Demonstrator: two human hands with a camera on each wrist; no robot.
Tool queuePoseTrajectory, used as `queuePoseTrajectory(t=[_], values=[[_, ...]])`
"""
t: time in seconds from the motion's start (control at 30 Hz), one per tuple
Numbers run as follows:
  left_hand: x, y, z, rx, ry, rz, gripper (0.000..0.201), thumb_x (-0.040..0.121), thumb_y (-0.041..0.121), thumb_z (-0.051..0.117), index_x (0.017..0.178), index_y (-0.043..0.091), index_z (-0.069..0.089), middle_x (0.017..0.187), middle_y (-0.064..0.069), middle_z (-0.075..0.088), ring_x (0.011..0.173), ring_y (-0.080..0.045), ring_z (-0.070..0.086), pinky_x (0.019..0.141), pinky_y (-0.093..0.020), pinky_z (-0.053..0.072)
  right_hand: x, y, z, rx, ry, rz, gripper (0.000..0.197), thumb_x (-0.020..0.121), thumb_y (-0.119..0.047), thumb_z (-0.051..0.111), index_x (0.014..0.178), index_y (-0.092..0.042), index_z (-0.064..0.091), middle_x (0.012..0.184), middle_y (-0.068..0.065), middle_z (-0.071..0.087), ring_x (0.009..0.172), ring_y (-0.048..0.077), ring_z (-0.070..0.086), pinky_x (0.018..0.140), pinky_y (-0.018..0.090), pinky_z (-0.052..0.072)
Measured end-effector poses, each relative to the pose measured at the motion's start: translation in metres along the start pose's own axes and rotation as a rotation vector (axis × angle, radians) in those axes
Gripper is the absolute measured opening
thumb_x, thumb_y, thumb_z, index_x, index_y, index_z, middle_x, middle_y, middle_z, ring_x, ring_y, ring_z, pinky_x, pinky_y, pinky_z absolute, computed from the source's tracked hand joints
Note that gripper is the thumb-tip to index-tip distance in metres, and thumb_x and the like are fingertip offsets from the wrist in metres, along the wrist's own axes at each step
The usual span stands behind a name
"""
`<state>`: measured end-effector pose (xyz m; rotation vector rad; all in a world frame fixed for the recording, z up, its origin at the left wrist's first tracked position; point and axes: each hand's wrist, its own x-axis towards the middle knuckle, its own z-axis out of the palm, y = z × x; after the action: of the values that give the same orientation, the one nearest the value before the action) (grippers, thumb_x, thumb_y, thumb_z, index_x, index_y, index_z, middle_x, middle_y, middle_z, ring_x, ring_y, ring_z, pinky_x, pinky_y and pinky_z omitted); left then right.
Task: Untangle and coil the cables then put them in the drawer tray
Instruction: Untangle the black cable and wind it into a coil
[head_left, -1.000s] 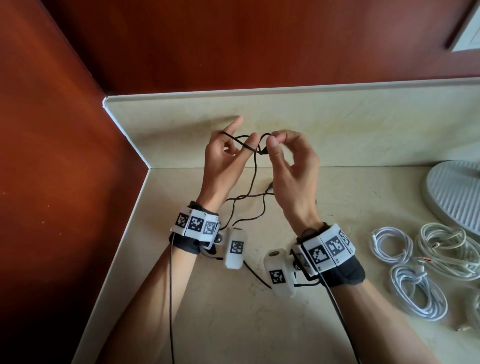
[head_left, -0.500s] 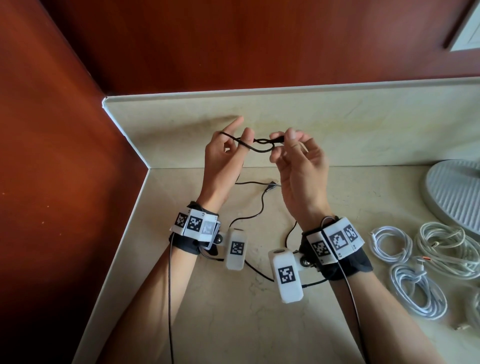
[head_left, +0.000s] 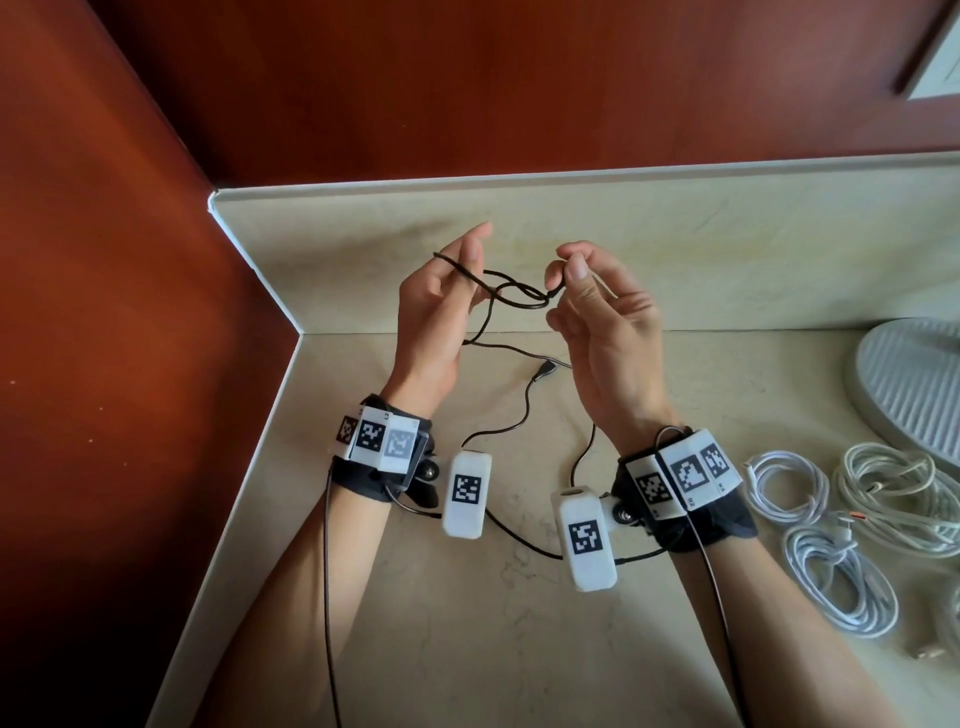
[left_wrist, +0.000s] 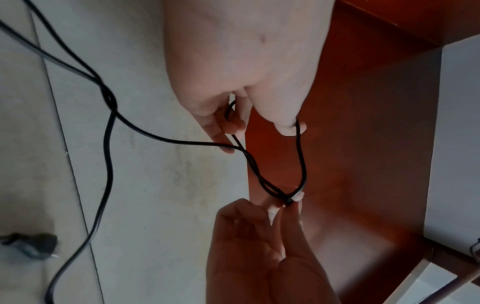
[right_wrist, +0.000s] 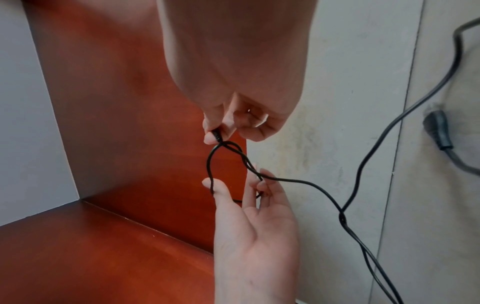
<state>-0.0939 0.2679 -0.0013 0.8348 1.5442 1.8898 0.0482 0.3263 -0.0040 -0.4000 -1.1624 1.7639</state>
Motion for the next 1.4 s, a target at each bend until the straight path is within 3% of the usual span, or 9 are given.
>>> queuePoseTrajectory(t=[0.13, 0.3, 0.47, 0.6, 0.7, 0.9, 1.03, 1.23, 1.4], values=[[0.005, -0.001, -0.003, -0.165, 0.014, -0.118, 0.057, 0.106, 0.051, 0.042, 0.127, 0.008, 0.072, 0.086, 0.004, 0.048, 0.079, -0.007, 0.051, 0.087, -0.029, 0.053, -0.001, -0.003, 0.003, -0.026, -0.006, 0.021, 0.017, 0.105, -0.016, 0.057, 0.117, -0.010, 0.068, 0.083, -0.002, 0.060, 0.081, 0.011, 0.052, 0.092, 0.033, 0.050], [0.007, -0.002, -0.001, -0.290, -0.023, -0.211, 0.065, 0.104, 0.059, 0.040, 0.130, 0.007, 0.069, 0.087, 0.002, 0.045, 0.074, -0.008, 0.050, 0.083, -0.023, 0.053, -0.002, -0.001, 0.007, 0.002, -0.012, 0.073, 0.023, 0.107, -0.013, 0.054, 0.124, -0.001, 0.065, 0.084, 0.006, 0.059, 0.088, 0.018, 0.063, 0.106, 0.063, 0.049], [0.008, -0.001, -0.003, -0.311, -0.054, -0.242, 0.067, 0.104, 0.061, 0.039, 0.132, 0.007, 0.067, 0.084, 0.004, 0.045, 0.073, -0.009, 0.049, 0.078, -0.023, 0.052, -0.004, -0.003, 0.008, -0.053, -0.053, 0.018, 0.027, 0.107, -0.010, 0.055, 0.133, -0.005, 0.056, 0.083, 0.006, 0.061, 0.082, 0.022, 0.064, 0.078, 0.044, 0.062], [0.005, 0.001, -0.001, -0.270, -0.114, -0.273, 0.074, 0.100, 0.067, 0.043, 0.135, 0.005, 0.064, 0.086, -0.004, 0.045, 0.085, -0.025, 0.054, 0.069, -0.031, 0.046, -0.009, -0.001, 0.011, -0.137, -0.152, -0.104, 0.015, 0.101, -0.001, 0.062, 0.112, -0.001, 0.053, 0.083, 0.013, 0.066, 0.074, 0.025, 0.063, 0.054, 0.036, 0.056], [0.005, 0.003, -0.002, -0.256, -0.150, -0.338, 0.082, 0.088, 0.079, 0.051, 0.132, 0.012, 0.068, 0.115, -0.009, 0.046, 0.103, -0.034, 0.045, 0.064, -0.032, 0.045, -0.010, 0.002, 0.012, -0.207, -0.238, -0.180, 0.013, 0.093, 0.001, 0.070, 0.101, -0.005, 0.062, 0.091, 0.023, 0.070, 0.080, 0.033, 0.065, 0.060, 0.041, 0.058], [0.008, 0.010, -0.008, -0.338, -0.043, -0.502, 0.074, 0.097, 0.071, 0.047, 0.121, 0.006, 0.074, 0.073, 0.006, 0.046, 0.072, -0.011, 0.049, 0.090, -0.032, 0.039, -0.012, 0.009, 0.011, -0.331, -0.428, -0.232, 0.015, 0.088, 0.010, 0.073, 0.103, 0.010, 0.075, 0.104, 0.025, 0.072, 0.101, 0.035, 0.069, 0.100, 0.043, 0.054], [0.004, 0.019, -0.008, -0.348, -0.088, -0.530, 0.077, 0.097, 0.073, 0.042, 0.126, 0.006, 0.068, 0.098, -0.009, 0.072, 0.101, -0.023, 0.072, 0.089, -0.038, 0.056, -0.010, 0.014, 0.013, -0.322, -0.438, -0.251, 0.015, 0.087, 0.013, 0.072, 0.102, 0.013, 0.075, 0.126, 0.029, 0.061, 0.110, 0.030, 0.066, 0.101, 0.038, 0.053], [-0.004, 0.027, -0.003, -0.291, -0.100, -0.479, 0.079, 0.100, 0.072, 0.034, 0.131, 0.007, 0.067, 0.119, -0.017, 0.068, 0.105, -0.022, 0.074, 0.075, -0.029, 0.060, -0.008, 0.015, 0.010, -0.477, -0.390, -0.306, 0.012, 0.086, 0.001, 0.080, 0.097, 0.003, 0.078, 0.118, 0.018, 0.066, 0.113, 0.029, 0.068, 0.100, 0.051, 0.055], [-0.006, 0.022, 0.001, -0.257, -0.136, -0.421, 0.082, 0.099, 0.074, 0.034, 0.132, 0.007, 0.068, 0.130, -0.020, 0.063, 0.121, -0.032, 0.067, 0.095, -0.036, 0.058, -0.009, 0.014, 0.008, -0.710, -0.327, -0.400, 0.015, 0.087, -0.005, 0.082, 0.099, -0.002, 0.072, 0.111, 0.008, 0.067, 0.102, 0.021, 0.068, 0.091, 0.039, 0.056]])
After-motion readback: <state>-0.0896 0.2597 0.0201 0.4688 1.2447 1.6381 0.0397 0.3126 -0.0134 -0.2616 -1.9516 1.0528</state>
